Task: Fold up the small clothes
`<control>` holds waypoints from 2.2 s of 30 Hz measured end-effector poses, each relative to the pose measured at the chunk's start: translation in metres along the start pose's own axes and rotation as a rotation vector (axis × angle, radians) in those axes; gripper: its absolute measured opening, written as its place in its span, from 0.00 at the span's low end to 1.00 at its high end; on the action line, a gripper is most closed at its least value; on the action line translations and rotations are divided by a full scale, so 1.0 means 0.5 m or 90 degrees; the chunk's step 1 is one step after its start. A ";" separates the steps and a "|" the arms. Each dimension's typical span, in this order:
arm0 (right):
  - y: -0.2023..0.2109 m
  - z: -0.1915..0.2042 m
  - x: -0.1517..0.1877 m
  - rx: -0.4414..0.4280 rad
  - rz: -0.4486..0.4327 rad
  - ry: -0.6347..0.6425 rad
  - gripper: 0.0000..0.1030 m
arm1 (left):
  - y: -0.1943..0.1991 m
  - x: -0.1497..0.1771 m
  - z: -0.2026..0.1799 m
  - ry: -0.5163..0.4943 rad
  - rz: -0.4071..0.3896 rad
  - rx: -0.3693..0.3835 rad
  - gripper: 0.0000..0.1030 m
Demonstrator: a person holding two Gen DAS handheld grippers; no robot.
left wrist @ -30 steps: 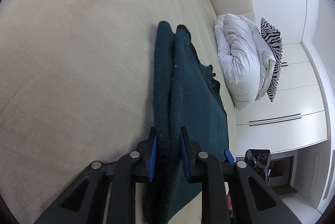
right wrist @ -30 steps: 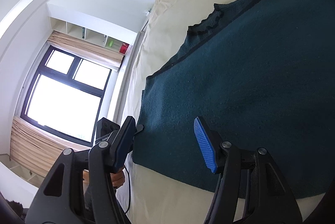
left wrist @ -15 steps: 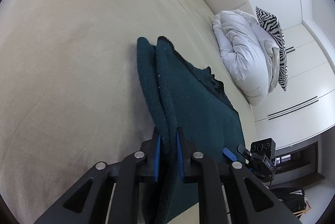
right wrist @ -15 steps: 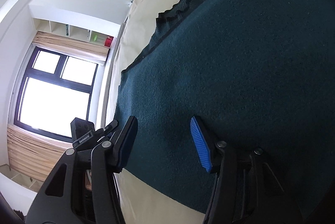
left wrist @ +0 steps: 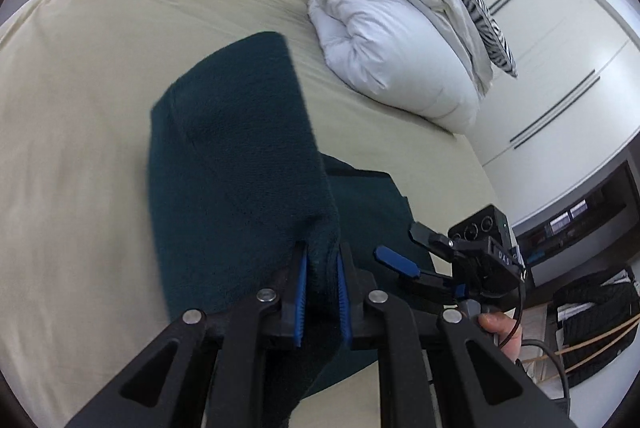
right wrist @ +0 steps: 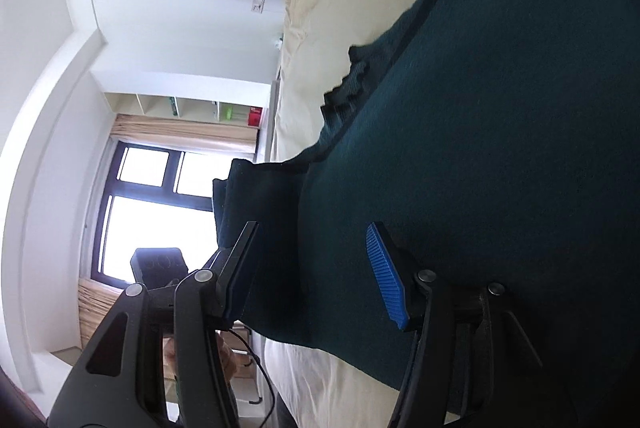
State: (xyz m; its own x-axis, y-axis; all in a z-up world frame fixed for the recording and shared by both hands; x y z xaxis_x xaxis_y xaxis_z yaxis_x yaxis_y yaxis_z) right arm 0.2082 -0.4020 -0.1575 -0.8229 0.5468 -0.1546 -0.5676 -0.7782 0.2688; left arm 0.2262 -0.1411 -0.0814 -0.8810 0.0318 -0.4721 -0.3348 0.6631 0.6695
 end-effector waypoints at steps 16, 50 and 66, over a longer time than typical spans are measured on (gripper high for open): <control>-0.028 -0.048 -0.066 0.040 0.068 -0.055 0.57 | -0.095 0.116 -0.069 -0.070 -0.019 0.046 0.56; 0.080 -0.073 -0.139 0.293 0.036 0.096 0.10 | -0.024 0.110 -0.078 -0.102 -0.064 0.016 0.59; 0.113 -0.173 -0.146 0.273 0.021 0.045 0.10 | -0.161 0.110 -0.109 -0.152 -0.016 -0.046 0.60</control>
State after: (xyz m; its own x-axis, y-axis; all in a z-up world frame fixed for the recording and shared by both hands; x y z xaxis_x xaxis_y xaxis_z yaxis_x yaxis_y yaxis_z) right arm 0.2338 -0.5125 -0.2136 -0.8484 0.4902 -0.1999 -0.4912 -0.5880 0.6426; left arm 0.1866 -0.2335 -0.1299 -0.7706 0.1981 -0.6057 -0.3861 0.6111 0.6910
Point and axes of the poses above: each gripper's, at about its wrist camera, not at the fingertips, and y roughly against the way its jaws point, z to its left, x to its underside, the point moved 7 cm from there along -y, roughly the way its jaws point, and after that the axes turned 2 degrees about y, right-handed, at the moved point
